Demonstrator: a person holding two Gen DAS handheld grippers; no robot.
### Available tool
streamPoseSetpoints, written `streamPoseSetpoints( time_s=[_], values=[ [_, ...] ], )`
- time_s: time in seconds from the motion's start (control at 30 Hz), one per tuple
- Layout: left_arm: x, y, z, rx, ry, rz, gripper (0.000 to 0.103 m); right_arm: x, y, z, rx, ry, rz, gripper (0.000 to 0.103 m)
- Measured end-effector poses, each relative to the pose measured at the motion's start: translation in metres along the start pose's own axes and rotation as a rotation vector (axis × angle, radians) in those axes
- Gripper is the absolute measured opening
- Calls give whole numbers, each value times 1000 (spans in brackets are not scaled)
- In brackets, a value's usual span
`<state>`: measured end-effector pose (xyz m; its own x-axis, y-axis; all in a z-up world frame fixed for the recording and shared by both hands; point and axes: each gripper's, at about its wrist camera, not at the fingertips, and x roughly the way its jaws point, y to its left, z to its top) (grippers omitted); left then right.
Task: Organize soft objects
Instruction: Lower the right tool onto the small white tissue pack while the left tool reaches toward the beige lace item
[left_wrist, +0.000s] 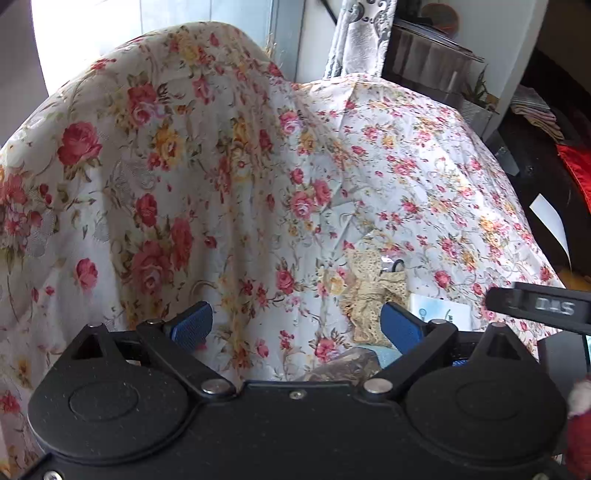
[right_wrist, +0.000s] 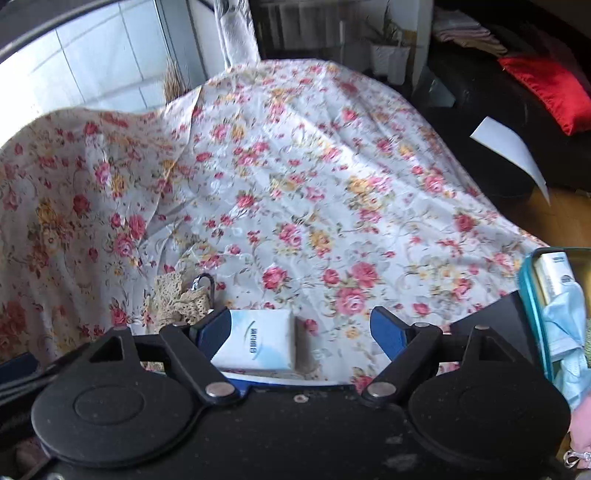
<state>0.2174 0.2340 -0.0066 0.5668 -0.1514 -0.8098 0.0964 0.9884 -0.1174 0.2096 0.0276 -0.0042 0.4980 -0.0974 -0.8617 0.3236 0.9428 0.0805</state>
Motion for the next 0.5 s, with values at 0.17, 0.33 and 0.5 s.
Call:
streamPoseSetpoints(
  time_s=[0.17, 0.33, 0.5],
  values=[
    [0, 5, 2, -32, 1, 11, 95, 27, 14, 5, -20, 75, -15, 83],
    [1, 6, 3, -34, 9, 9, 95, 46, 23, 3, -52, 118, -32, 84],
    [2, 8, 4, -49, 10, 10, 95, 54, 32, 1, -59, 133, -14, 88]
  ],
)
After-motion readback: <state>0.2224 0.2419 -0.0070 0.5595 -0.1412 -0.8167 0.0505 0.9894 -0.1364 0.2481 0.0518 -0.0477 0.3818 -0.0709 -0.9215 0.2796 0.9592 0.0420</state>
